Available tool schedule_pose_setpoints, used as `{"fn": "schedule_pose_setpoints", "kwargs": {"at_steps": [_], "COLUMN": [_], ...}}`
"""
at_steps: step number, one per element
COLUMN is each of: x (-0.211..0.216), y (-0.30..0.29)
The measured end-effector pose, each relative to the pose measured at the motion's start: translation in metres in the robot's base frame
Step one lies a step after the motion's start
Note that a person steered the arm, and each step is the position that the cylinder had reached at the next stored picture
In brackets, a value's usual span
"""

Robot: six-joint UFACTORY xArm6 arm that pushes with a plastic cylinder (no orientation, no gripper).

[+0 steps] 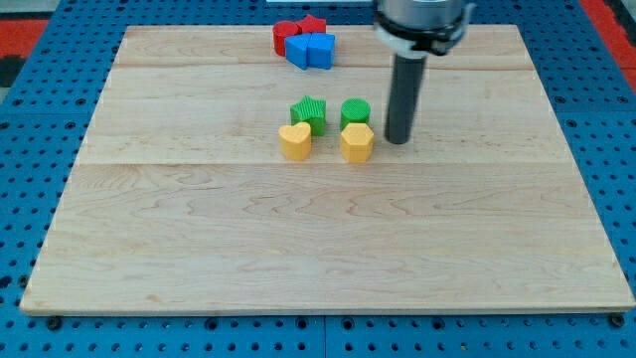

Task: Push the blue blocks at the top of the green blocks

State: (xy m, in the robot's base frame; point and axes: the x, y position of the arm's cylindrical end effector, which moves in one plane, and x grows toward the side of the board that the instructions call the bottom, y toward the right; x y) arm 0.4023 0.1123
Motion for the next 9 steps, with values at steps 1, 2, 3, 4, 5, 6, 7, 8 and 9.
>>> {"fn": "schedule_pose_setpoints", "kwargs": {"at_steps": [1, 2, 3, 4, 5, 6, 7, 8, 9], "x": [-0.027, -0.032, -0.061, -0.114, -0.123, -0.142, -0.192, -0.211, -0.211], "y": [0.005, -0.028, -0.032, -0.032, 0.008, 0.064, 0.063, 0.055, 0.055]}}
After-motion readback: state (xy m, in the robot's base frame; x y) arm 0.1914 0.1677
